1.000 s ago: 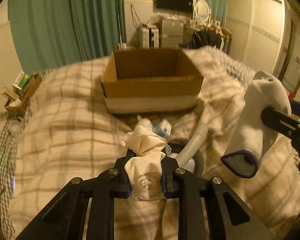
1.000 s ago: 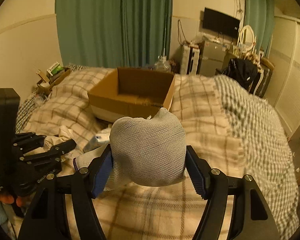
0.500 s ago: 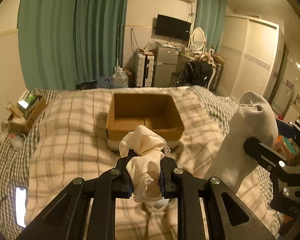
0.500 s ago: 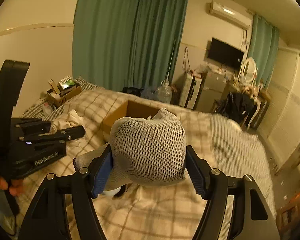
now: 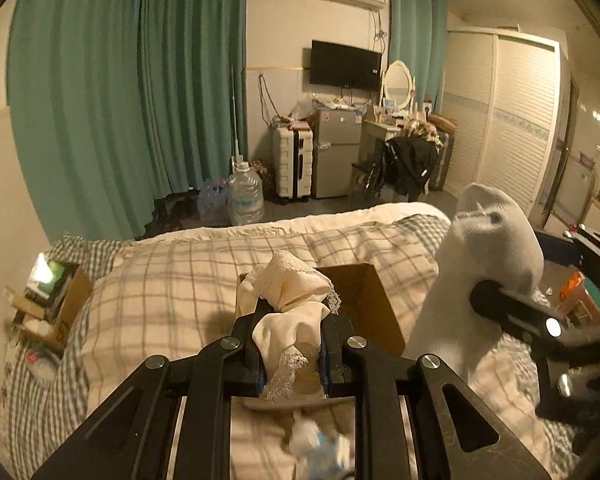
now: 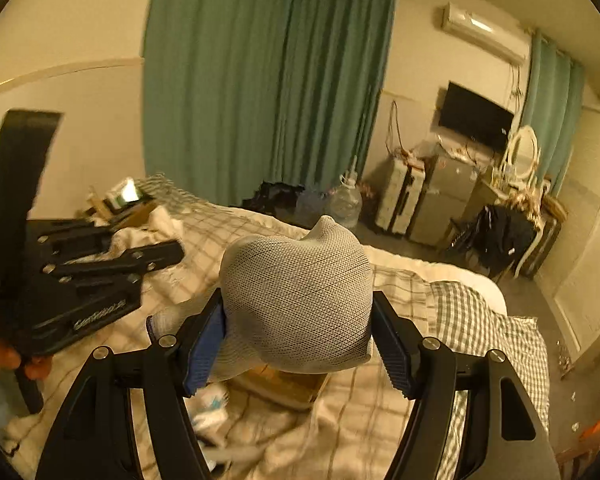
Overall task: Organize objects
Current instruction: 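Carry the sock and cloth over the box and open both tools to drop them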
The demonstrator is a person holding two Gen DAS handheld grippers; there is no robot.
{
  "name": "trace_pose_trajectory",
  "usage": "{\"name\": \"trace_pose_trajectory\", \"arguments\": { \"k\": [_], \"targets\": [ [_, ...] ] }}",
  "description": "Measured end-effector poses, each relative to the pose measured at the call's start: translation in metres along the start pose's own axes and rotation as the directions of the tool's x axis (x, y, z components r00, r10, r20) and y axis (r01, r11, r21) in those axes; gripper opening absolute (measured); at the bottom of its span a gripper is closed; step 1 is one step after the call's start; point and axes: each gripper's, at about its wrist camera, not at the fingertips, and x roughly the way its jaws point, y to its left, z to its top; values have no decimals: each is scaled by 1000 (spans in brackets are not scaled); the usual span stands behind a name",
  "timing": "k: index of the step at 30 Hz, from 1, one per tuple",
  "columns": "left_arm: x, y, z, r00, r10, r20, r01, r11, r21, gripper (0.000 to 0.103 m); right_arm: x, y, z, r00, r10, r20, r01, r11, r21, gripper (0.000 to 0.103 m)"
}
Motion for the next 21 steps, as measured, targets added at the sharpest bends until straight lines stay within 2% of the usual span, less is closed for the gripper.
{"name": "trace_pose_trajectory", "arguments": {
  "k": [4, 8, 11, 14, 15, 16, 18, 19, 21],
  "targets": [
    [64, 7, 2, 999, 8, -46, -8, 1000, 8, 19, 61, -23, 5, 999, -2, -55, 4, 999, 32, 69],
    [116, 12, -8, 996, 6, -85, -5, 1000, 7, 19, 126, -31, -5, 994, -1, -109, 4, 1000, 30, 69],
    [142, 14, -18, 995, 9, -101, -7, 1000, 28, 19, 160, -39, -19, 991, 44, -124, -36, 997, 65, 69],
    [157, 16, -25, 993, 15, -116, -11, 1000, 29, 23, 180, -45, -32, 992, 54, -118, -42, 994, 100, 73],
    [161, 17, -28, 992, 12, -129, -9, 1000, 26, 31, 185, -48, -36, 991, 52, -120, -38, 992, 117, 76],
    [162, 19, -29, 991, 11, -135, -8, 1000, 23, 45, 187, -50, -39, 991, 56, -118, -41, 991, 126, 81],
    [160, 22, -30, 991, 26, -133, -25, 1000, 6, 66, 185, -54, -40, 990, 85, -110, -70, 988, 141, 88],
    [156, 23, -31, 992, 33, -126, -33, 999, -3, 69, 179, -57, -40, 991, 93, -100, -77, 986, 149, 89],
    [143, 21, -30, 993, 31, -115, -32, 999, -6, 70, 166, -60, -36, 993, 87, -82, -73, 985, 155, 90]
  ]
}}
